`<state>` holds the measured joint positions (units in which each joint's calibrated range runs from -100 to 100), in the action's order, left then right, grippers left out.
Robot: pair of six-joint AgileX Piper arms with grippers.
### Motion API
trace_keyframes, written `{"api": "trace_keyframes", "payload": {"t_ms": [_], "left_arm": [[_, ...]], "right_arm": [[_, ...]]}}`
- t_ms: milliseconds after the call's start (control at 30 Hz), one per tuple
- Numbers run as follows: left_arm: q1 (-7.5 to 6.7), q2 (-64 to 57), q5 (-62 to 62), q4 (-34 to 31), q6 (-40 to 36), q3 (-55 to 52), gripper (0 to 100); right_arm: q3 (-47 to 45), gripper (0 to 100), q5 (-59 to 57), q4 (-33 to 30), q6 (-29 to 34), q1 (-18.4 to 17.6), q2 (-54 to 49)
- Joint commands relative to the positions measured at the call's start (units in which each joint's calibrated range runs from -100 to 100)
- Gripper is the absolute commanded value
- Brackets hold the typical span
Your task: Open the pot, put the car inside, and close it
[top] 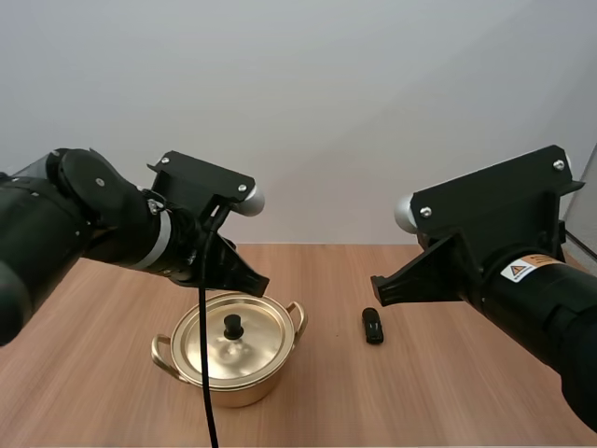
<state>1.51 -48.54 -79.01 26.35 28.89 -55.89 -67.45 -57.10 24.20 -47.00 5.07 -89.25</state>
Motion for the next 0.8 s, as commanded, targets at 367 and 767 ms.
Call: {"api": "trace_keyframes", "payload": {"t_ms": [367,767], "left_arm": [[0.03,11.2,-0.4,-1.1,-0.9,0.0,78],[0.03,20.7,0.9,-4.5,-2.0,-0.1,78]], "right_arm": [[0.0,0,-0.4,0.0,0.0,0.2,0.0],[0.0,0,-1.1,0.0,0.0,0.2,0.0]]}}
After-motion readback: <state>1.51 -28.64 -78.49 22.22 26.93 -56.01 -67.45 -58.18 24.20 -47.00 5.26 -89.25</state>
